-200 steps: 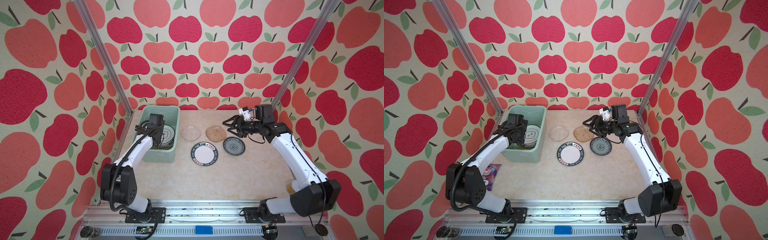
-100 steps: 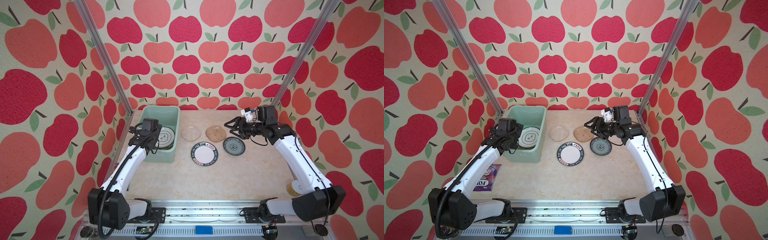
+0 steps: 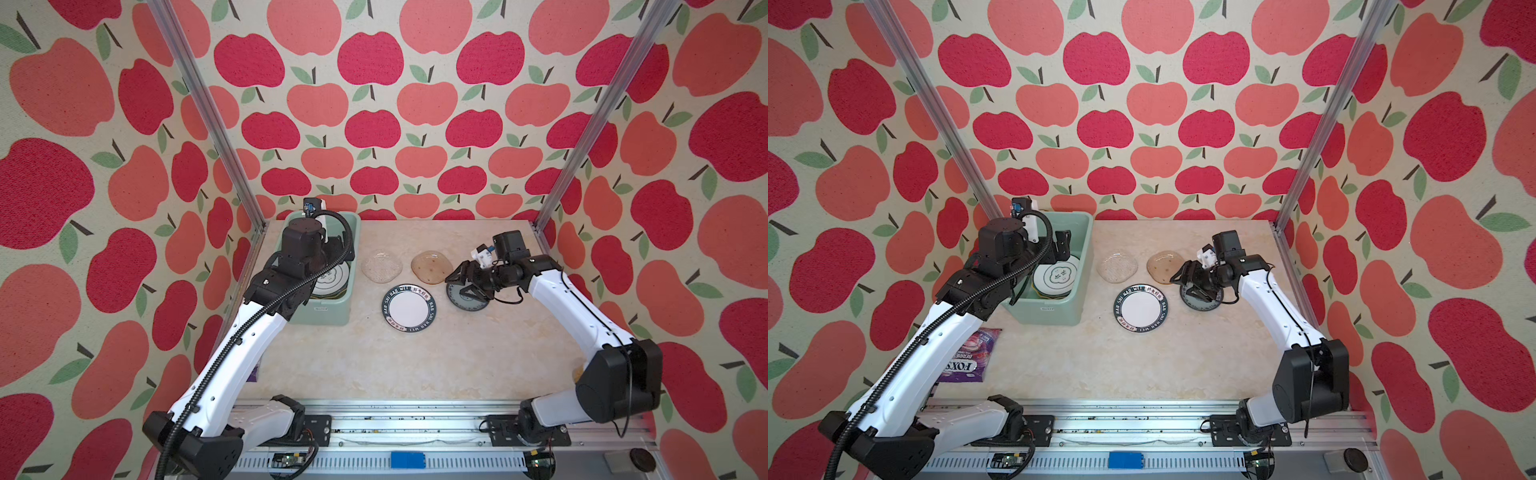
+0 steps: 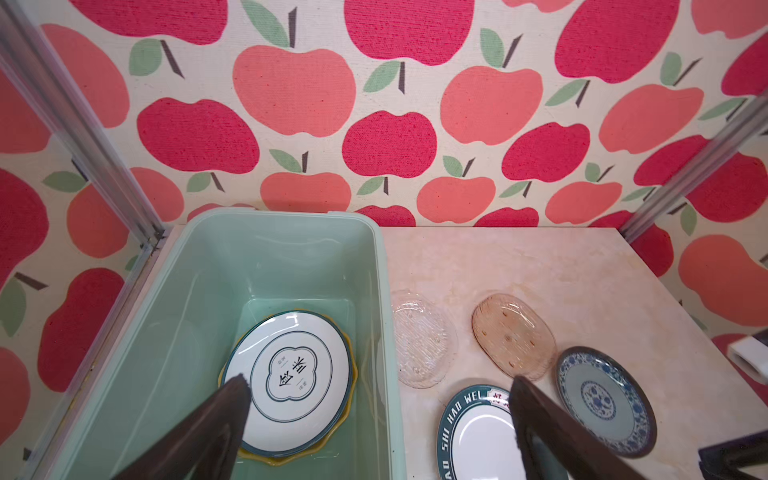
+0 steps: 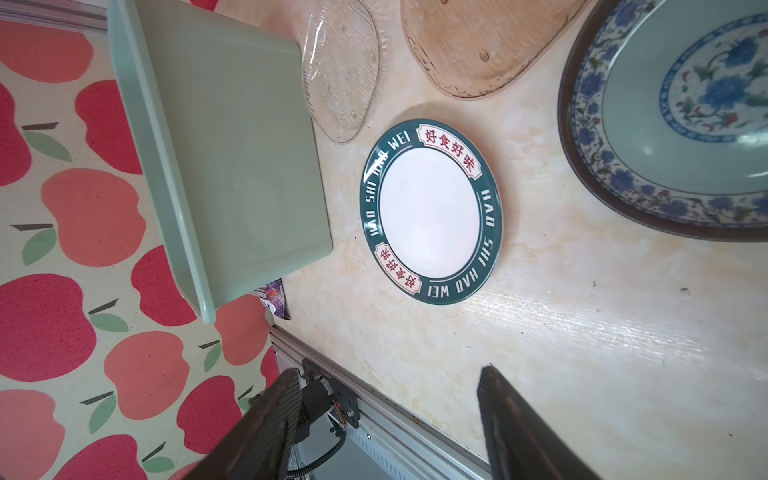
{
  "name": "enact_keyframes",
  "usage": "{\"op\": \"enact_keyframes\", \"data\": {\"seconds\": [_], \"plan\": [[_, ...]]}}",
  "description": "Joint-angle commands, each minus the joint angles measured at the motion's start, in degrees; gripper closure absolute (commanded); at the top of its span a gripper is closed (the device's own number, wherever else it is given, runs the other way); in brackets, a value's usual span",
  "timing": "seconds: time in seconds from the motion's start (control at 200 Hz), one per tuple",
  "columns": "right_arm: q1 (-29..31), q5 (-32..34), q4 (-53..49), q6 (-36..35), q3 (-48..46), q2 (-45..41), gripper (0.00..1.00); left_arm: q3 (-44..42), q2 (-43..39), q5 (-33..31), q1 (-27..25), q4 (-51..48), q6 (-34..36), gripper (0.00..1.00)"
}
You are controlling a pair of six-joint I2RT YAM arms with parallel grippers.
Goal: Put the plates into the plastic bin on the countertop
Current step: 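Raise the left gripper from the bin while the right reaches the wide-rimmed plate, then lower the right gripper onto the rim of the HAO SHI HAO WEI plate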
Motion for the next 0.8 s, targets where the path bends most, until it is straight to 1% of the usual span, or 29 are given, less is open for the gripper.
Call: {"op": "enact_keyframes", "data": {"seconds": [0.0,0.045,0.13,0.25,0.355,0.525,0.54,0.6,0.7,0.795], "plan": [[0.3,1.0,1.9,-3.4,-3.4,1.6,0.28,-0.4,0.3,10.9,-2.3,-5.5,10.6,0.00],[0.4,1.2,2.8,-4.0,-4.8,2.3,0.28,-0.2,1.0,14.1,-4.2,-7.2,12.8,0.00],[0.4,1.4,4.6,-5.3,-7.3,3.7,0.28,0.7,2.8,16.8,-8.4,-10.7,16.5,0.01],[0.4,0.8,7.6,-6.6,-9.7,5.7,0.28,1.3,5.5,18.0,-14.2,-15.7,22.5,0.00],[0.4,-0.3,10.3,-6.7,-10.9,7.5,0.28,0.8,7.1,20.0,-17.2,-18.3,25.6,0.01],[0.5,-2.0,15.2,-5.0,-12.1,10.7,0.29,-0.5,7.4,25.7,-18.2,-19.1,24.1,0.01],[0.5,-2.1,15.5,-4.8,-12.2,11.0,0.29,-0.5,7.4,26.1,-18.3,-19.1,22.5,0.01],[0.6,-2.9,17.2,-4.0,-12.5,12.3,0.30,-0.5,7.7,27.9,-18.6,-19.3,20.5,0.01],[1.1,-3.0,19.9,-3.3,-12.7,14.0,0.32,-0.7,7.9,28.2,-19.7,-19.4,18.9,0.02],[1.5,-4.0,23.4,-1.6,-13.6,15.9,0.34,-0.8,8.2,27.8,-19.8,-19.0,17.6,0.02]]}}
